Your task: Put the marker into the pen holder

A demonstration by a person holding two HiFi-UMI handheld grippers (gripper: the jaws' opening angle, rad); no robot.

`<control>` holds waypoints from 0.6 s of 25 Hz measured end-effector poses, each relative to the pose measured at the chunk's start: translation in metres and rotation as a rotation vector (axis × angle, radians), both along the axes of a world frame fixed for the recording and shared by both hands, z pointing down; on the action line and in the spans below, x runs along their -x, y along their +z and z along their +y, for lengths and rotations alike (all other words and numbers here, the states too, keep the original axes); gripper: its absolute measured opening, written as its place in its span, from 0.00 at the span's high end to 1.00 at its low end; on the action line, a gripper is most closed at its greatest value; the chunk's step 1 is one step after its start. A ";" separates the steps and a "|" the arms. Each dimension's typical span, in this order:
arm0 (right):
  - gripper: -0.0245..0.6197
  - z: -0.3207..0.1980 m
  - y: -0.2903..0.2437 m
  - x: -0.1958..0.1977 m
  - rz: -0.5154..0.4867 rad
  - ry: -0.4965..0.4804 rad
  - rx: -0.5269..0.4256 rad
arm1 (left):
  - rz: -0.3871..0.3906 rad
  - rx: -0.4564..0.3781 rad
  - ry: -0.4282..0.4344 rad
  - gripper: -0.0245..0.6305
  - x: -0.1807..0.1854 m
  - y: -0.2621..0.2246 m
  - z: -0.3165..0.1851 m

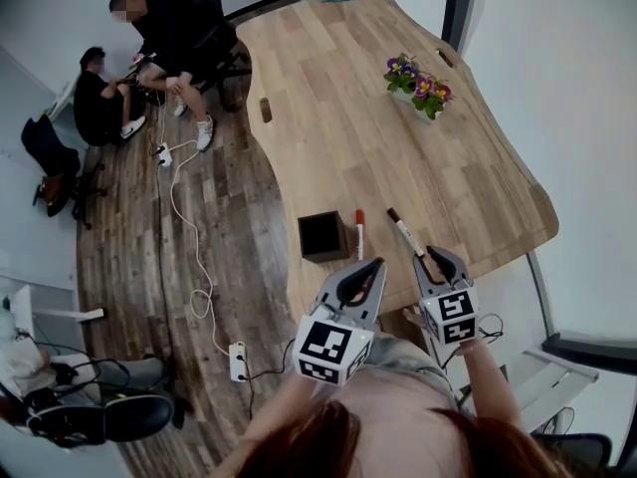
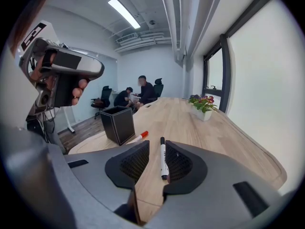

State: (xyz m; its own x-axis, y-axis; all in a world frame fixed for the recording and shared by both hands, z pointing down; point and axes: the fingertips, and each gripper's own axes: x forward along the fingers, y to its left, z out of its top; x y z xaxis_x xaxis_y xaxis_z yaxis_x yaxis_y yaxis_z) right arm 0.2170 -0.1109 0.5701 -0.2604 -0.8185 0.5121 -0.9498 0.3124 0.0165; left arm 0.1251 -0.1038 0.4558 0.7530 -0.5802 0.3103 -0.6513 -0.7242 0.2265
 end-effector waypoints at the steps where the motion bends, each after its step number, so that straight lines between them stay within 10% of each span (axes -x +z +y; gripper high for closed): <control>1: 0.84 -0.001 0.004 -0.001 0.001 -0.002 0.007 | -0.004 0.001 0.000 0.96 0.000 0.002 -0.001; 15: 0.84 -0.003 0.055 -0.005 0.017 -0.015 0.133 | -0.019 0.027 -0.002 0.96 0.001 0.017 -0.009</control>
